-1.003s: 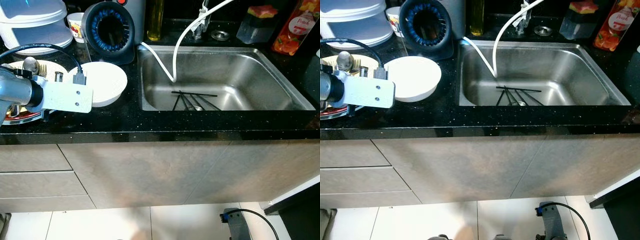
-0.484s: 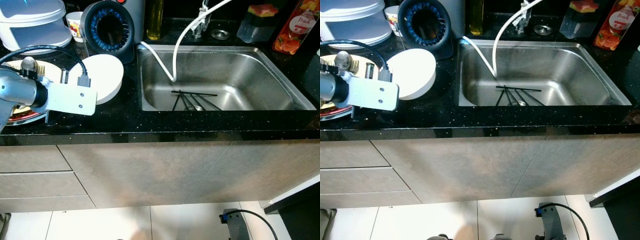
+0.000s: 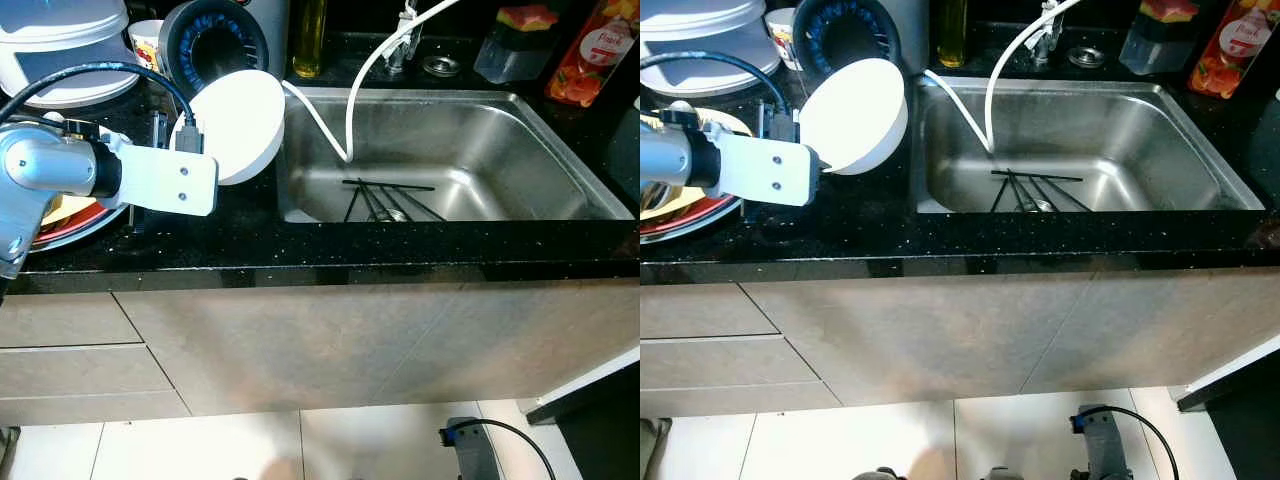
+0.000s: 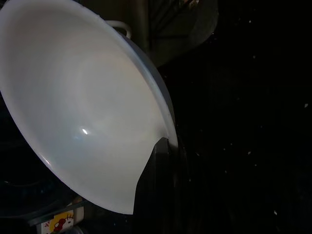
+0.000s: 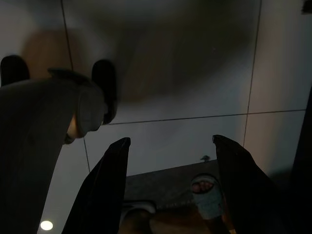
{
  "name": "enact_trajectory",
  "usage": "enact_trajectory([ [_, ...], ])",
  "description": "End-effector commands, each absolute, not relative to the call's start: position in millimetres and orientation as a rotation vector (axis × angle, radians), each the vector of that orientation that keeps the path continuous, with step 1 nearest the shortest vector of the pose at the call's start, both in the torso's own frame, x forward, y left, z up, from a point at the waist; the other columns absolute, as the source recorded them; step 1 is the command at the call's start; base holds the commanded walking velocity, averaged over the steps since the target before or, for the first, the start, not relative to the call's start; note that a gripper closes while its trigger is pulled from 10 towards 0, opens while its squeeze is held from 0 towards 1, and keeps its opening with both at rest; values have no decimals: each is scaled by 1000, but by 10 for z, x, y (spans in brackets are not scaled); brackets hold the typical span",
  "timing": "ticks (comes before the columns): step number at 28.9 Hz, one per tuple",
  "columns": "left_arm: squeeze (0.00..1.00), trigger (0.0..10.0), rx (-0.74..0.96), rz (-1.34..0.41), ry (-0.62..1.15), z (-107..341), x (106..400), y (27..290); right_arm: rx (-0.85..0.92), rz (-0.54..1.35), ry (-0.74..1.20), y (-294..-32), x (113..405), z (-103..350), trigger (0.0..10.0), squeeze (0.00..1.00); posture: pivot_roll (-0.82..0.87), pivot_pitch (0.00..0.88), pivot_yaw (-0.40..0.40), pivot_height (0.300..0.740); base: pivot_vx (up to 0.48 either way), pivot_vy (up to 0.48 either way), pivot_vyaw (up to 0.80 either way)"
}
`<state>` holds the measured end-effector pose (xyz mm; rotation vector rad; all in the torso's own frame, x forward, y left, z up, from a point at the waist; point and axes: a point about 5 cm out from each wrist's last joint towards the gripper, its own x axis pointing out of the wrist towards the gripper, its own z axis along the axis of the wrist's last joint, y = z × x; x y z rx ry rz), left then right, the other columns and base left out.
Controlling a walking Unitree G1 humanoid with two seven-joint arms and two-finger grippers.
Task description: Kitchen organization
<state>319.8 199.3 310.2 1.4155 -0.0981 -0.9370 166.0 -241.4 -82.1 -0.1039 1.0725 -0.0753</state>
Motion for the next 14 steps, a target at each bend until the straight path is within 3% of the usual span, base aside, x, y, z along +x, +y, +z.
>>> enact_trajectory([
  [1,0,0,1409,-946,-158,3139,3182,1929,-95,-117,1069,-2459,1638,-819,10000,0,113,119,-61,740,0,0,0],
  [7,0,0,1346,-927,-398,3242,3204,1688,-86,-166,1046,-2515,1660,-793,10000,0,108,123,-59,740,0,0,0],
  [14,0,0,1208,-883,-519,3281,3266,1504,-34,-196,1020,-2509,1670,-788,10000,0,94,132,-51,740,0,0,0],
])
